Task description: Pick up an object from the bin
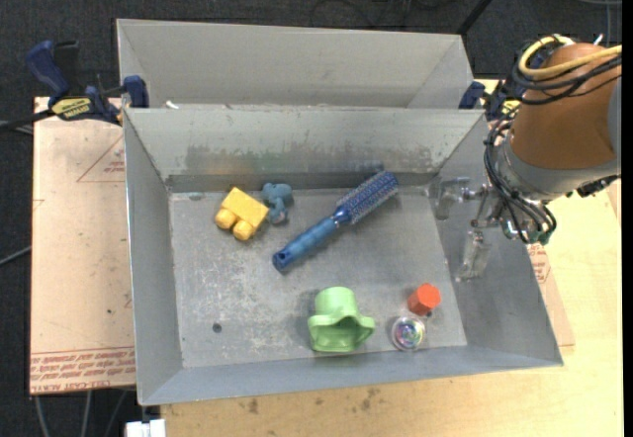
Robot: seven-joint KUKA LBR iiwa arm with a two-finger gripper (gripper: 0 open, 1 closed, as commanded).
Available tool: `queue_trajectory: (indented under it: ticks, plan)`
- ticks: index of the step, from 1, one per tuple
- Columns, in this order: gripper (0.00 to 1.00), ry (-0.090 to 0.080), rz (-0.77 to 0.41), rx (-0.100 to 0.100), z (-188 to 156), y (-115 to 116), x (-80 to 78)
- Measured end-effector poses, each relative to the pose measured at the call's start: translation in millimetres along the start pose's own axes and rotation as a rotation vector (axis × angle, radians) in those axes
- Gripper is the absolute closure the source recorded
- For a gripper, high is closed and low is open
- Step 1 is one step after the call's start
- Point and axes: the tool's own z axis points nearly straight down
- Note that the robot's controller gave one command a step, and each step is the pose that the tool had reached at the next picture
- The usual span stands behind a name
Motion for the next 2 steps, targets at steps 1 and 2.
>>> queue_trajectory:
  ticks: [1,2]
  plan:
    - [0.0,0.002,-0.031,-0.001,88.9,-22.7,31.2]
    - [0.0,-0.004,0.238,-0.001,116.2,-22.2,32.1]
